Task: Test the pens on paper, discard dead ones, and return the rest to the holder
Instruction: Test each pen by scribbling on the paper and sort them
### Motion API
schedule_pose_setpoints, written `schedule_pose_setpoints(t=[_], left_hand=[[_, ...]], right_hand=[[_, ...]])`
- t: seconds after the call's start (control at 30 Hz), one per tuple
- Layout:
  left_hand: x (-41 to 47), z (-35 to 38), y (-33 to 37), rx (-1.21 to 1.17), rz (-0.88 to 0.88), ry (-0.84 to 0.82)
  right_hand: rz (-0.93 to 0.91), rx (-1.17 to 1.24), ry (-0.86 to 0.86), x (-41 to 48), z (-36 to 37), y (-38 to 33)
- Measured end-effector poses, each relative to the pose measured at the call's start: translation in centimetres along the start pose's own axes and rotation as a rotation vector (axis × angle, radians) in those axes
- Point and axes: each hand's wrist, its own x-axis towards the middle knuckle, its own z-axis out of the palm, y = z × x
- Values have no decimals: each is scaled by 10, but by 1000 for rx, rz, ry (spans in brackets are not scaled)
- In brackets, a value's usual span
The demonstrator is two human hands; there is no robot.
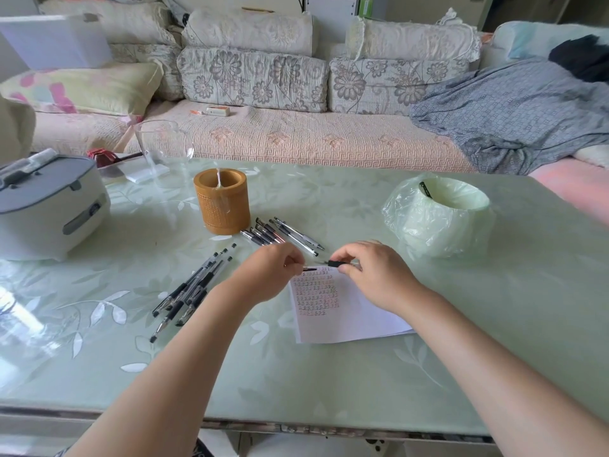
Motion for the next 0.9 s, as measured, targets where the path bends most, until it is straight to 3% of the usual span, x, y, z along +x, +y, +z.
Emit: schedule_pose_setpoints(t=[0.1,0.3,0.5,0.73,0.9], left_hand=[[-1,0,1,-5,6,-2],[-2,0,6,-15,30,-37],[-5,3,15,-95,42,-89],[-13,-5,23,-107,-8,-235],[-23,0,26,-124,-26,-337]], right_hand=[[-86,-123,53,0,2,-2],[-118,-113,55,-1,6,-4],[-109,-68,-94,-5,11,-7],[-219,-412,-86,-15,14,-20],[-225,-498,-115,-17,19,-25]])
